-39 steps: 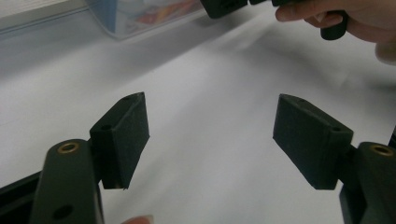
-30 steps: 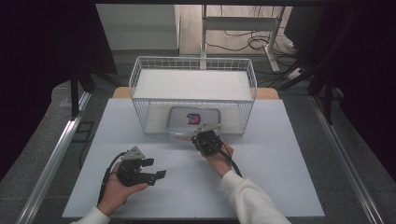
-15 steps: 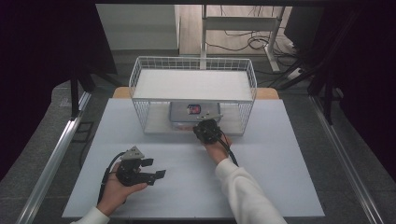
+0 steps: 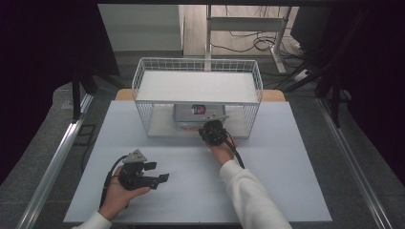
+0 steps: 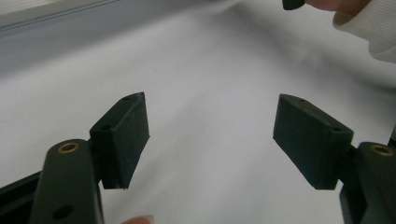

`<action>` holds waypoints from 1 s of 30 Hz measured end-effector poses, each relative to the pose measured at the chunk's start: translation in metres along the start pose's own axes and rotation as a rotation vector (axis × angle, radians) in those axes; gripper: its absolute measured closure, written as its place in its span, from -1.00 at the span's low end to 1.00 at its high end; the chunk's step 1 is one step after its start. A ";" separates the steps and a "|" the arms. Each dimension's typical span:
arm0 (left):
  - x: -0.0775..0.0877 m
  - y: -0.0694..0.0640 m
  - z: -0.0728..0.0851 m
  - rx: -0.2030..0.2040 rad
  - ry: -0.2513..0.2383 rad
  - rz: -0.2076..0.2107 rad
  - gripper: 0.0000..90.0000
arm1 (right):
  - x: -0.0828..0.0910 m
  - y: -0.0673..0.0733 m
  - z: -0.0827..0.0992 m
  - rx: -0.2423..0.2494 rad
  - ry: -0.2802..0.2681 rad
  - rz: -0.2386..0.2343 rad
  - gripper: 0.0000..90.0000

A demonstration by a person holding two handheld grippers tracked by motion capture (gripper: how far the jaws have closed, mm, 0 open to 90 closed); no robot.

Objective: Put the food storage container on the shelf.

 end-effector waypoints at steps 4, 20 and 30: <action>0.001 0.001 0.001 0.004 -0.002 -0.005 -0.41 | 0.020 0.006 0.006 0.027 0.001 -0.033 0.98; 0.001 0.000 0.001 0.001 0.000 -0.036 -0.41 | 0.167 -0.033 0.086 0.134 0.013 -0.074 0.98; 0.004 -0.001 0.004 0.001 0.004 -0.050 -0.41 | 0.201 -0.064 0.119 0.112 0.048 -0.053 0.98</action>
Point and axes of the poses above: each handheld gripper's, and its own axes: x roughly backward along the jaws, z roughly out of its underside, y roughly to its left, the point moved 5 cm from there along -x, roughly forward along the jaws, and after that the axes turned 13 degrees about -x, right-handed, at the moved point
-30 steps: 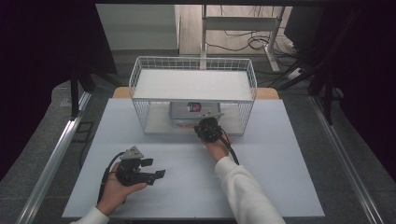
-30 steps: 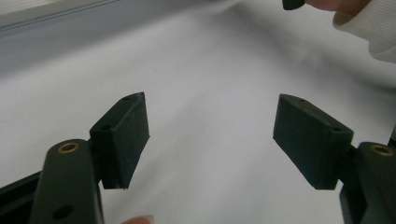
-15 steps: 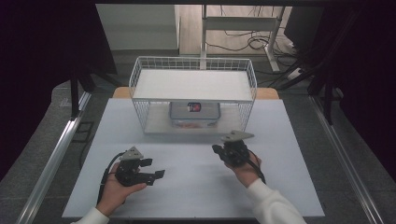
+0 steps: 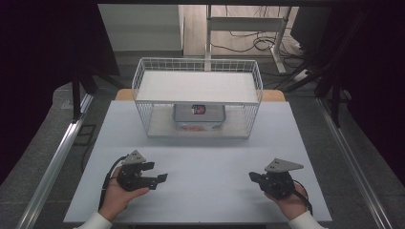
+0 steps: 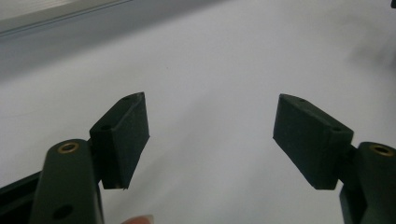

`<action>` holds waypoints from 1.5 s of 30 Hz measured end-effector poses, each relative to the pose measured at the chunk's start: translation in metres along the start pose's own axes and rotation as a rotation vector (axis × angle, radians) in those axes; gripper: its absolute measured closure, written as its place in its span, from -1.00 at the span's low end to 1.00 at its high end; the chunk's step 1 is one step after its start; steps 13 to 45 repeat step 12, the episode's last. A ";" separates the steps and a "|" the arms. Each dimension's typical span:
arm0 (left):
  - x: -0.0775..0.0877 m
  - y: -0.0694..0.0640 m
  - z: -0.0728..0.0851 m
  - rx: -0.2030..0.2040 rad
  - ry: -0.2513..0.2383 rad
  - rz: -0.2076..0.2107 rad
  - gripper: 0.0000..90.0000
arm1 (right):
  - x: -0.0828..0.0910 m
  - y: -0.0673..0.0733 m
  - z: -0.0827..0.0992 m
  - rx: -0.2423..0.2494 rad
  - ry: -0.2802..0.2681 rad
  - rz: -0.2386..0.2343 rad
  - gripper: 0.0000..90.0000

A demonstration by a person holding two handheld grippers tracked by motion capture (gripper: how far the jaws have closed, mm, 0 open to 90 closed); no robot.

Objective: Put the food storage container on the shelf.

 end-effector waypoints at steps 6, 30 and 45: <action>0.007 0.000 0.004 0.004 -0.011 -0.003 -0.41 | 0.000 -0.004 0.005 -0.017 0.013 -0.002 0.90; 0.006 0.000 0.004 0.000 -0.006 -0.006 -0.41 | -0.004 0.002 0.001 -0.013 -0.034 0.029 -0.19; 0.006 0.000 0.004 0.000 -0.006 -0.006 -0.41 | -0.004 0.002 0.001 -0.013 -0.034 0.029 -0.19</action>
Point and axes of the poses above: each handheld gripper's, and its own axes: x roughly backward along the jaws, z roughly out of its underside, y roughly to its left, the point moved 5 cm from there along -x, roughly forward along the jaws, and after that the axes turned 13 degrees about -x, right-handed, at the moved point
